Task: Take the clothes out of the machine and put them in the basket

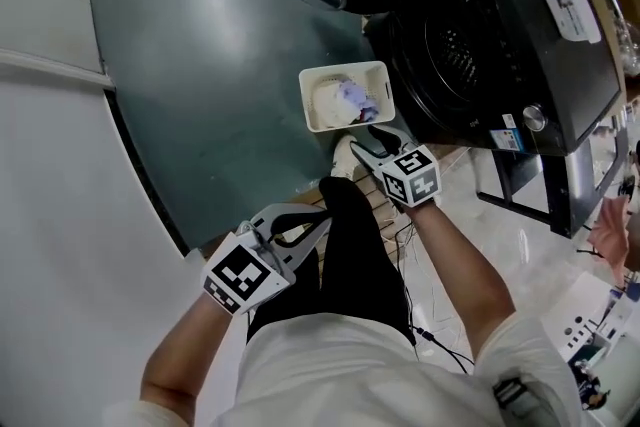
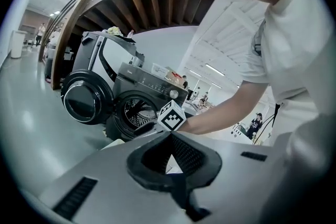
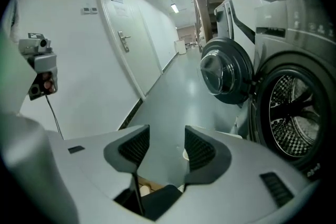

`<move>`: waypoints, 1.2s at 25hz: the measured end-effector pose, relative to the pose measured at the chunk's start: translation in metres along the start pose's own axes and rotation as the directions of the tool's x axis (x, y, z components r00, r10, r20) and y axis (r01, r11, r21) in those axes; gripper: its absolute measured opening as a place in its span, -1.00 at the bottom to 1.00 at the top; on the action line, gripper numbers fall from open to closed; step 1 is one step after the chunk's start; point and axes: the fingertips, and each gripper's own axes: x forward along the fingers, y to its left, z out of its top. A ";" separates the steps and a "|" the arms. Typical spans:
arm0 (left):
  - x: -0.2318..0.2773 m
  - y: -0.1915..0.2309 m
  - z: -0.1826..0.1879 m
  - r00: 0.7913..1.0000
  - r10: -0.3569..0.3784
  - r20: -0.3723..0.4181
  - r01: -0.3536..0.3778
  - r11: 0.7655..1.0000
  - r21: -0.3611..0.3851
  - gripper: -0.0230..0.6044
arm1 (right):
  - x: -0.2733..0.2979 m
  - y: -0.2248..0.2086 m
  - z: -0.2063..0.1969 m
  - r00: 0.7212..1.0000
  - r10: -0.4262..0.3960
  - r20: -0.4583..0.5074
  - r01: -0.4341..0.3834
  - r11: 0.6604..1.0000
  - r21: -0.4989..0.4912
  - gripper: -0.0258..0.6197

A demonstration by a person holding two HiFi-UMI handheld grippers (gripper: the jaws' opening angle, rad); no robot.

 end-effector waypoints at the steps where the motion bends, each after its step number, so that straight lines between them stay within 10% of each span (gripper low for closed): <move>1: -0.003 -0.005 0.001 1.000 -0.002 -0.002 0.002 1.000 0.004 -0.93 | -0.010 0.007 0.005 1.000 0.002 0.014 -0.002 1.000 0.002 -0.28; 13: -0.051 -0.040 0.025 0.999 0.036 0.010 -0.037 0.998 0.057 -0.93 | -0.124 0.080 0.057 0.986 -0.001 0.167 -0.004 1.000 0.030 -0.77; 30: -0.103 -0.087 0.044 0.991 0.106 0.081 -0.114 0.988 0.100 -0.93 | -0.242 0.162 0.086 0.945 0.014 0.326 -0.006 1.000 -0.023 -0.86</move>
